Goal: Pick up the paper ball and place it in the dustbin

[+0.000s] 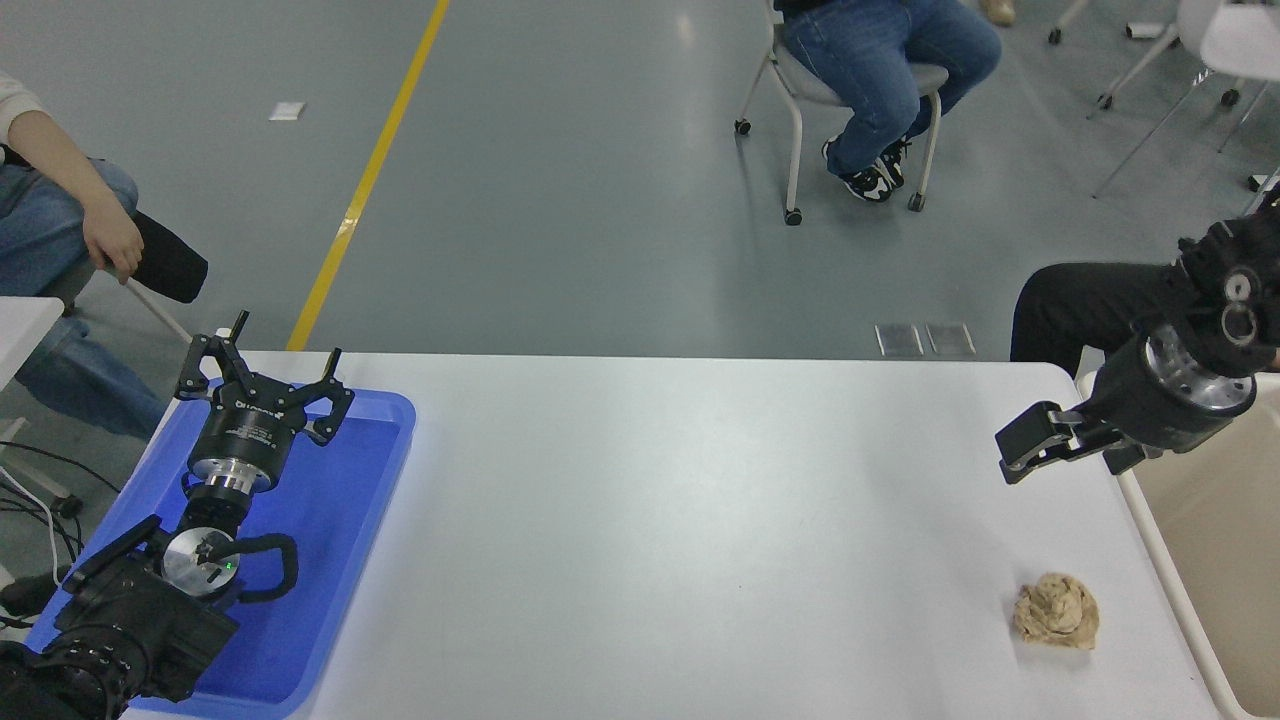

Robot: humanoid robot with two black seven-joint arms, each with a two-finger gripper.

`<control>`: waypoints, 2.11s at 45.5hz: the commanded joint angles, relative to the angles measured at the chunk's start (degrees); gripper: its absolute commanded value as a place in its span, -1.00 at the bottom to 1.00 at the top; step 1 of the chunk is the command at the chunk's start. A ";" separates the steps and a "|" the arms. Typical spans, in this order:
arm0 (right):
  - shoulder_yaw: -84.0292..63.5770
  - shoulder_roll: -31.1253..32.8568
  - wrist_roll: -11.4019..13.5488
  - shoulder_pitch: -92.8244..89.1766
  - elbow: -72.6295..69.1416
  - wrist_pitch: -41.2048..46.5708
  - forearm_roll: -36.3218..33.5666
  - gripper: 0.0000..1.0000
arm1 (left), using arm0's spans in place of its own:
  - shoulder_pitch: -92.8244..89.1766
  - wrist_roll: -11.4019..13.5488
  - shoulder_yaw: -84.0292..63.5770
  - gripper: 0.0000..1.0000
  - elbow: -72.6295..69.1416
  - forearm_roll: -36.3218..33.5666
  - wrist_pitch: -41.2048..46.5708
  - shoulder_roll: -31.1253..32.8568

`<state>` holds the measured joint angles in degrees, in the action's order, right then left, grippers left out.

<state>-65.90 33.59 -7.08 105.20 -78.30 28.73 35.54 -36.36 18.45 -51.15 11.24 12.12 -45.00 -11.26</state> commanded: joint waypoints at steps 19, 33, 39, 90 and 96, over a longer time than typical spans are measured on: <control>17.82 3.50 0.13 -31.54 14.49 -9.74 12.10 1.00 | -0.03 0.00 -0.01 1.00 0.09 0.00 0.00 0.01; 21.42 2.01 0.40 -38.93 19.67 -13.25 15.35 1.00 | -0.03 0.00 -0.01 1.00 0.09 0.00 0.00 0.01; 21.43 1.39 0.48 -39.98 20.64 -15.02 15.44 1.00 | -0.03 0.00 -0.01 1.00 0.09 0.00 0.00 0.01; 14.93 9.12 1.72 -26.73 10.29 -17.22 16.23 -1.00 | -0.12 0.00 -0.01 1.00 0.09 0.00 0.00 0.18; 9.75 11.32 1.80 -14.96 3.69 -14.32 15.97 -1.00 | -0.12 0.00 -0.01 1.00 -0.08 0.00 0.00 0.18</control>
<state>-48.93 40.29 -5.36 73.94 -64.58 11.60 51.61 -36.48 18.46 -51.14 11.30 12.13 -45.00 -11.11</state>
